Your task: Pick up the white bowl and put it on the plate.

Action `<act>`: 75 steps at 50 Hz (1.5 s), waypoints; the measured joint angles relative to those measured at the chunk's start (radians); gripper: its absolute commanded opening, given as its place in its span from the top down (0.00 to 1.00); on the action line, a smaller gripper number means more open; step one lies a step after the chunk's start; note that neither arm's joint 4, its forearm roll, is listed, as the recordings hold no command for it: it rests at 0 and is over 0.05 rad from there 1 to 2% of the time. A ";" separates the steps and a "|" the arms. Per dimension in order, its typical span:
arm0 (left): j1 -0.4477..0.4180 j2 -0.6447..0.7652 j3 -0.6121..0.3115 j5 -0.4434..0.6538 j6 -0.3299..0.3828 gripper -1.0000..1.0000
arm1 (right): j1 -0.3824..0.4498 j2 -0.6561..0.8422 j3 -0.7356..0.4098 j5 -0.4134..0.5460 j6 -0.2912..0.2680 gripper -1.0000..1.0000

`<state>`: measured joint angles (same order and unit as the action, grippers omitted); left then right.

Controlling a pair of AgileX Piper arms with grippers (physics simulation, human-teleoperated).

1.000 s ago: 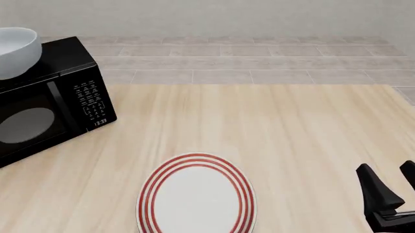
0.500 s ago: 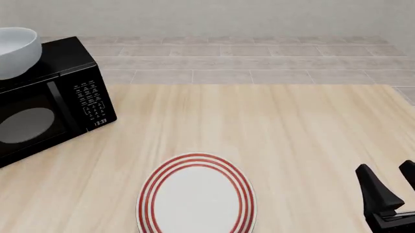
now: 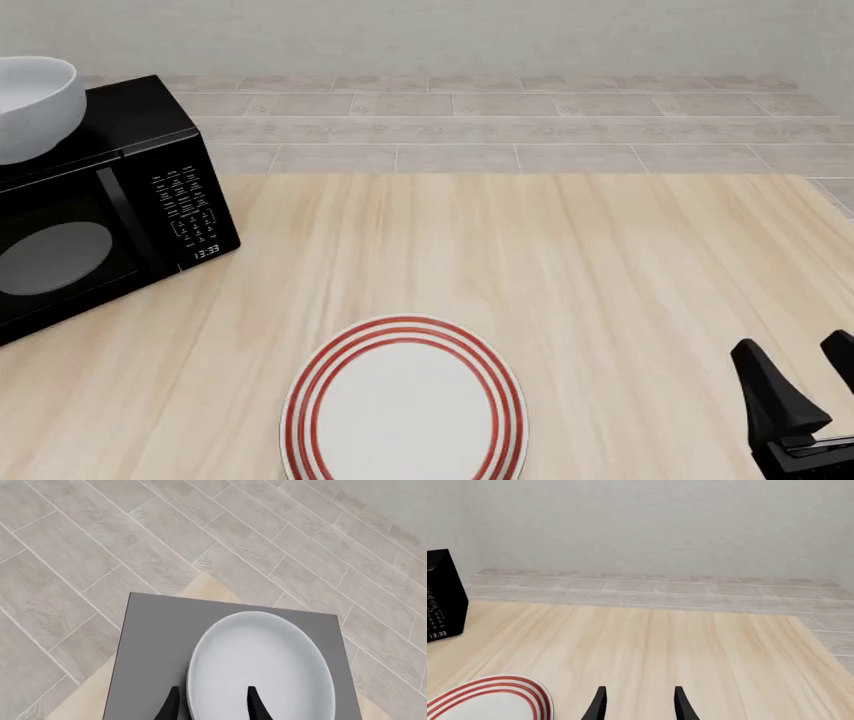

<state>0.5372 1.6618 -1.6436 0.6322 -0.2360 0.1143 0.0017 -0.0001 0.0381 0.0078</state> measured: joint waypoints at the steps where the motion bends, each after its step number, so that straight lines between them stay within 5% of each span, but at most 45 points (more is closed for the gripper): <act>1: 0.002 0.001 0.001 -0.001 0.001 0.00 | 0.000 0.000 0.000 0.000 0.000 0.00; 67: 0.035 0.093 0.054 -0.071 0.022 0.00 | 0.010 -0.001 0.000 -0.020 0.000 0.00; 68: 0.033 0.094 0.056 -0.073 0.022 1.00 | 0.011 -0.001 0.000 -0.021 0.000 0.00; 75: 0.049 0.089 0.072 -0.083 0.032 1.00 | 0.013 -0.001 0.000 -0.024 -0.001 0.00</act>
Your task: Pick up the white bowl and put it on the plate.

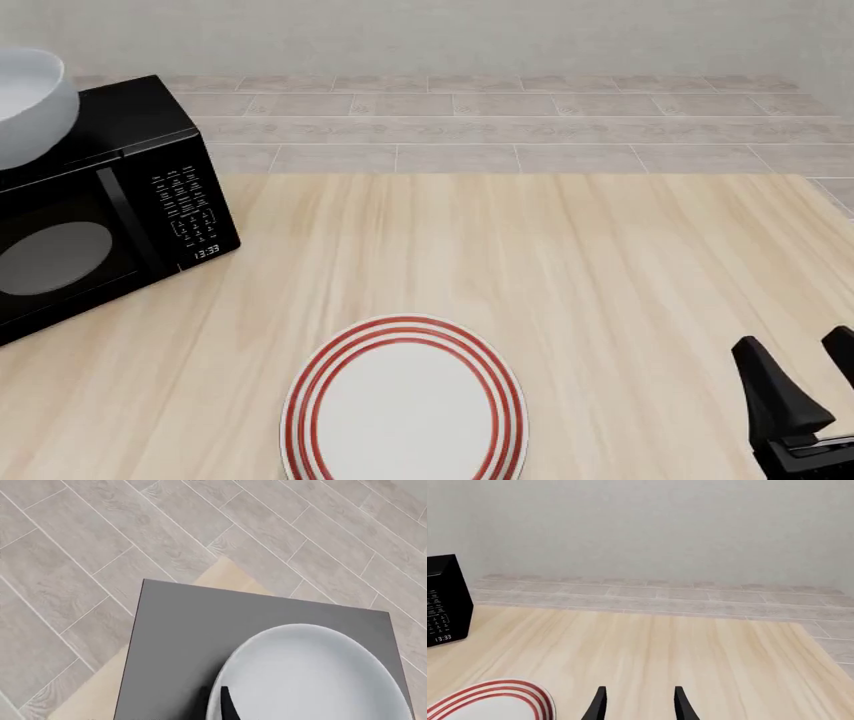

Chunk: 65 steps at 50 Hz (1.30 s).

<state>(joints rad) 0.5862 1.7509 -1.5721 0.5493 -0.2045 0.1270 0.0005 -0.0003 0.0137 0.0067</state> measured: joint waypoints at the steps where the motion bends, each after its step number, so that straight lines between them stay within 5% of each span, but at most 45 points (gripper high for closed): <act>1: 0.002 -0.001 0.001 -0.001 0.001 1.00 | 0.000 0.000 0.000 0.000 0.000 0.00; 17: 0.011 -0.017 0.010 0.008 -0.023 1.00 | 0.005 0.000 0.000 -0.002 0.000 0.00; 38: -0.111 -0.122 0.007 0.073 -0.125 1.00 | 0.004 0.000 0.000 -0.001 0.000 0.00; 65: -0.306 -0.396 0.161 0.071 -0.075 1.00 | 0.003 0.000 -0.002 -0.009 0.007 0.00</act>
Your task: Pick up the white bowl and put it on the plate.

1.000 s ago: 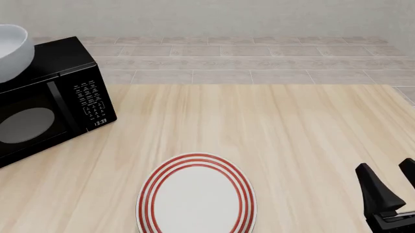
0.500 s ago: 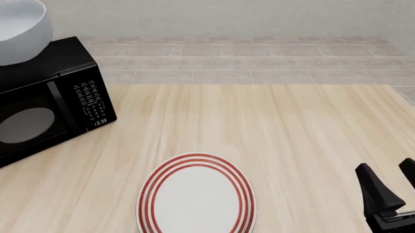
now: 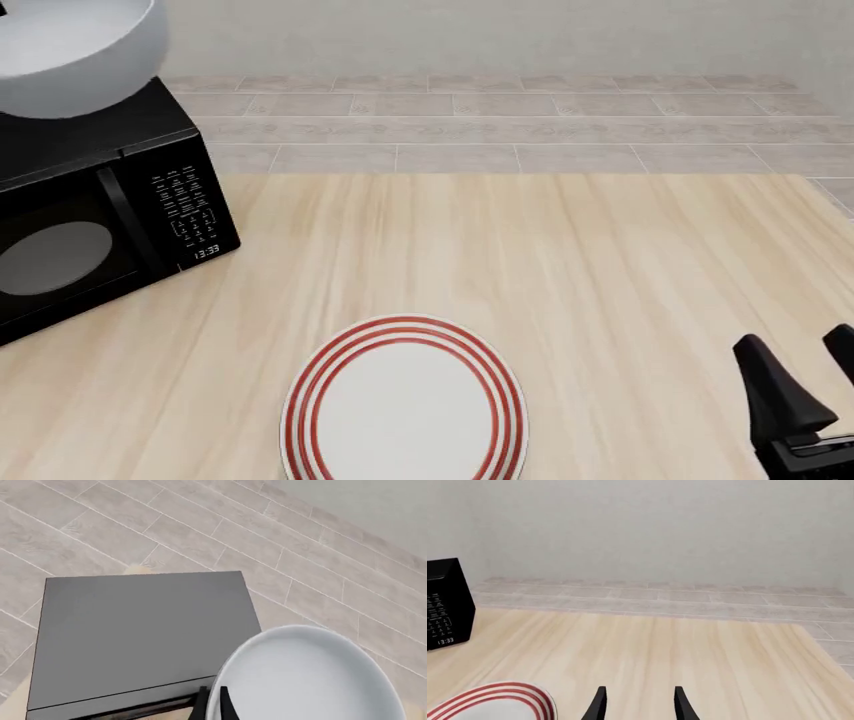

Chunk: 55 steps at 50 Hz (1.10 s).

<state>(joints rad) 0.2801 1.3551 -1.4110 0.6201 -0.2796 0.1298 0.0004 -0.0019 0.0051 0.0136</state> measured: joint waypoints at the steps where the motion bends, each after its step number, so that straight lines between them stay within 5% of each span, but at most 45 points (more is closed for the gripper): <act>1: -0.007 -0.009 0.007 -0.002 0.003 1.00 | 0.000 0.000 0.000 0.000 0.000 0.00; 55: -0.368 -0.354 0.375 -0.113 0.154 1.00 | -0.017 0.000 0.002 -0.018 0.016 0.00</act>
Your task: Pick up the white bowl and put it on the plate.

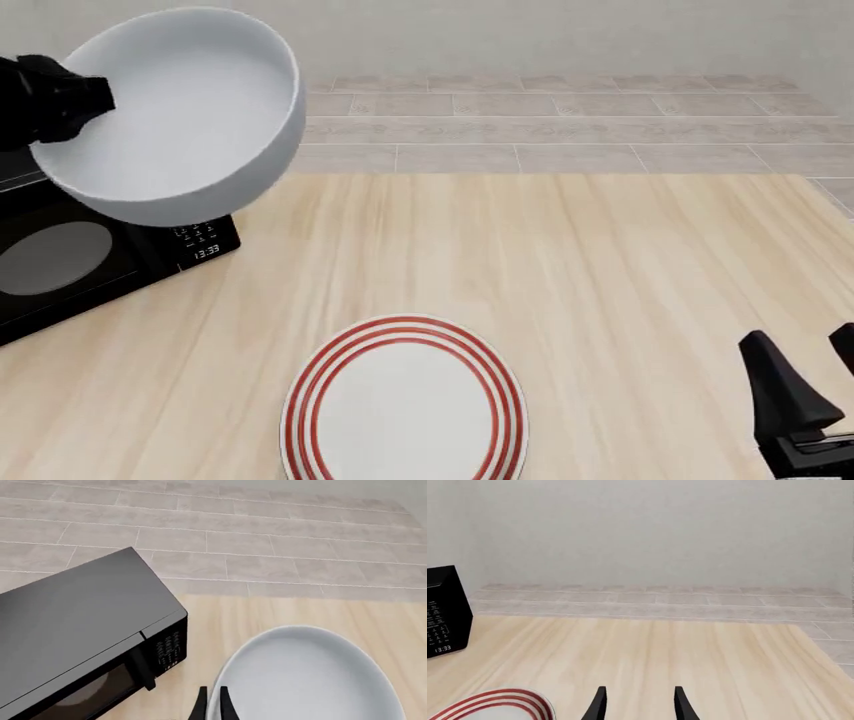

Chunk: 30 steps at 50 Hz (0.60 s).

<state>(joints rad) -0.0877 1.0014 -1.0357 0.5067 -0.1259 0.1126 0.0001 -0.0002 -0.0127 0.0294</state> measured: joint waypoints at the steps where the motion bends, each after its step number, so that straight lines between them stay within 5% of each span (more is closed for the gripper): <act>1: -0.006 -0.006 0.005 -0.001 0.003 1.00 | 0.000 0.000 0.000 0.000 0.000 0.00; 30: -0.196 -0.082 0.189 -0.089 0.040 1.00 | -0.009 0.000 0.000 -0.005 0.002 0.00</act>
<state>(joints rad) -0.2837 0.9193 -0.8471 0.4177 -0.0863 0.1040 0.0001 -0.0001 -0.0180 0.0314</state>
